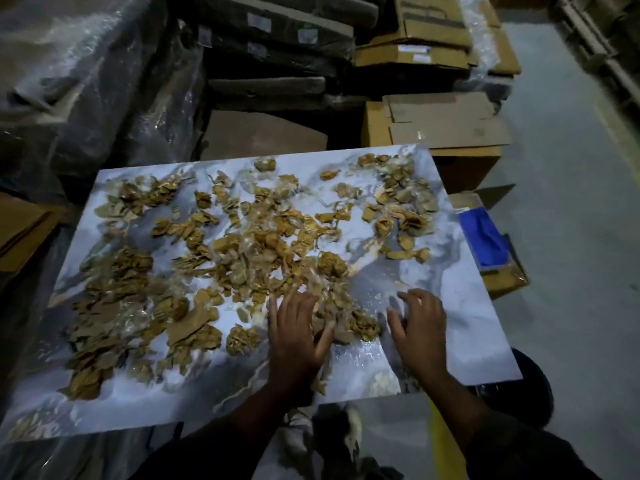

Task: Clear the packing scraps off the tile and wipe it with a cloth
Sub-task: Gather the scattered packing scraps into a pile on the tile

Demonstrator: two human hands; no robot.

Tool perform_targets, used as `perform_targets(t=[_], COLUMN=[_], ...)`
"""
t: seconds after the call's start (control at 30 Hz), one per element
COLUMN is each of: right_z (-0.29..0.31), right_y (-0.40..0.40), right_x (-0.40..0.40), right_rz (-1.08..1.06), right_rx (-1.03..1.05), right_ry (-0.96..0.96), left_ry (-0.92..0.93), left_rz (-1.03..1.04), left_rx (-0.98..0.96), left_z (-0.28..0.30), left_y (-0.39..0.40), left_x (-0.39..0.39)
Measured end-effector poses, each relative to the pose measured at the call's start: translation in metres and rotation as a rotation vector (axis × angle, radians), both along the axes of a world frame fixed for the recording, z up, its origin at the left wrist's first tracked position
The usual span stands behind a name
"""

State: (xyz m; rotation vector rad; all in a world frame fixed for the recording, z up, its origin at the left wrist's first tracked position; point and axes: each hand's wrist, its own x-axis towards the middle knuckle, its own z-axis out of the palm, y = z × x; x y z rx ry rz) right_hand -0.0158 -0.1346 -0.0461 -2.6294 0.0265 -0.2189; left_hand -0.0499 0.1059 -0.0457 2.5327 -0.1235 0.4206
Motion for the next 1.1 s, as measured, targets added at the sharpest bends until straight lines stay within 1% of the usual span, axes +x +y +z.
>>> perform_targets(t=[0.1, 0.2, 0.3, 0.4, 0.5, 0.57, 0.67, 0.77, 0.83, 0.87, 0.97, 1.1], right_z=[-0.012, -0.017, -0.017, -0.018, -0.017, -0.014, -0.013, -0.016, -0.017, -0.016, -0.012, -0.008], right_y=[-0.008, 0.012, 0.042, 0.066, 0.079, 0.081, 0.081, 0.081, 0.079, 0.077, 0.07, 0.054], right_x=[-0.017, -0.024, -0.015, 0.005, 0.032, 0.053, 0.074, 0.08, 0.081, 0.08, 0.075, 0.064], right_rz=[-0.063, -0.016, 0.043, 0.123, 0.21, 0.284, 0.448, 0.586, 0.6, 0.574, 0.458, 0.443], right_rx=[0.065, 0.157, 0.245, 0.326, 0.361, 0.322, 0.165, -0.027, -0.103, -0.11, -0.038, 0.04], right_ry=[0.05, 0.116, 0.163, 0.171, 0.128, 0.075, 0.022, -0.019, -0.019, -0.011, 0.002, -0.09], left_ry=[0.081, 0.116, 0.133, 0.111, 0.045, 0.028, 0.01, -0.04, -0.013, 0.004, 0.041, 0.047], left_rz=[0.019, -0.015, -0.028, -0.055, -0.08, -0.07, -0.027, -0.031, -0.049, -0.055, -0.061, -0.081], left_rx=[0.078, 0.098, 0.122, 0.125, 0.063, 0.011, -0.029, -0.03, -0.001, 0.03, 0.101, 0.135], left_z=[-0.01, -0.023, -0.035, -0.04, -0.038, -0.032, -0.025, -0.027, -0.032, -0.035, -0.041, -0.04], left_y=[0.003, 0.0, -0.006, -0.011, -0.013, -0.011, -0.006, -0.004, -0.004, -0.005, -0.007, -0.001], left_x=[-0.019, -0.028, -0.022, -0.001, 0.021, 0.033, 0.034, 0.009, -0.009, -0.014, -0.009, 0.022])
